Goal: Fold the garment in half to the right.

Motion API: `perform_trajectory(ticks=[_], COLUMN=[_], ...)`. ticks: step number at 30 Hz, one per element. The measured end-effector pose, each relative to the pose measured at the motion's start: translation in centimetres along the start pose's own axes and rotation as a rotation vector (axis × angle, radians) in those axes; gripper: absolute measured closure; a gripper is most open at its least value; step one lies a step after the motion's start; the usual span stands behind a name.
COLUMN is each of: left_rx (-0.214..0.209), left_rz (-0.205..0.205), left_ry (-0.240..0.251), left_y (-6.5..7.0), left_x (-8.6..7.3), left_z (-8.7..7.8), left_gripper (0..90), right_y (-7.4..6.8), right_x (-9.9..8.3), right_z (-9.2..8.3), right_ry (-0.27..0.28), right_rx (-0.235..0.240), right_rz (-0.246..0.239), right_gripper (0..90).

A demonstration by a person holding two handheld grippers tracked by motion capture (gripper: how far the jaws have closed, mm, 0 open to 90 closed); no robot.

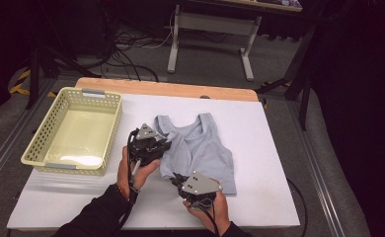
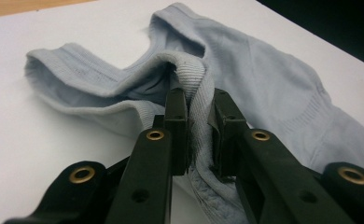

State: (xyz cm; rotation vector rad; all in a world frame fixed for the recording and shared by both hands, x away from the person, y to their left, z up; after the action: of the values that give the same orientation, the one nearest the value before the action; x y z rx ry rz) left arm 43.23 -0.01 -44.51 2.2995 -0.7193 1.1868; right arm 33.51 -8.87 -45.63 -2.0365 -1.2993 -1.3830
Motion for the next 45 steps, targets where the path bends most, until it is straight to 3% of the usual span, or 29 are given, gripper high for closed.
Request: perform_trajectory(ticks=[7, 14, 23, 27, 32, 36, 39, 42, 45], left_rx=[-0.027, -0.055, -0.084, -0.099, -0.135, -0.107, -0.11, -0.117, -0.126], left_rz=[0.056, 0.121, 0.164, 0.181, 0.184, 0.235, 0.263, 0.312, 0.319], left_ry=[-0.002, -0.001, 0.02, 0.04, 0.133, 0.198, 0.199, 0.124, 0.011], left_y=[1.7, 3.9, 6.3, 7.0, 7.1, 6.9, 7.1, 7.4, 7.6], left_x=[1.5, 3.2, 4.4, 5.2, 7.4, 8.3, 6.8, 2.9, -1.7], left_z=[1.2, 2.8, 4.1, 4.4, 2.4, -0.5, -2.6, -3.2, -2.2], left_gripper=[79.7, 80.7, 80.2, 74.9, 57.9, 45.2, 33.8, 25.9, 21.9], right_y=[1.3, 2.8, 3.9, 4.3, 4.8, 5.1, 5.1, 5.1, 5.1], right_x=[-0.6, -1.9, -3.1, -3.8, -4.8, -5.4, -5.6, -6.0, -6.3], right_z=[-1.6, -3.6, -5.6, -6.2, -6.8, -7.3, -7.6, -7.8, -8.1], right_ry=[0.01, 0.019, 0.025, 0.022, 0.006, -0.008, -0.011, -0.019, -0.018], right_rx=[-0.048, -0.097, -0.132, -0.145, -0.16, -0.176, -0.187, -0.197, -0.206], right_rz=[0.021, 0.072, 0.117, 0.141, 0.172, 0.174, 0.177, 0.171, 0.18], right_gripper=[85.5, 85.5, 85.3, 85.5, 85.9, 85.9, 85.9, 85.9, 85.9])
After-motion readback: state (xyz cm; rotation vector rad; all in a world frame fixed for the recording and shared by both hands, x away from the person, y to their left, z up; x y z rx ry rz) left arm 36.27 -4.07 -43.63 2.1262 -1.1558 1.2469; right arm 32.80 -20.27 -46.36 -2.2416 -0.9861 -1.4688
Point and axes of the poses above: each handheld gripper's, and its own axes: z roughly forward along the jaws, x roughly out of its top, y roughly to its right, the point moved 8 cm from there along z, roughly forward along the jaws, and after that the axes turned 5 degrees about x, right-handed, at the moved point
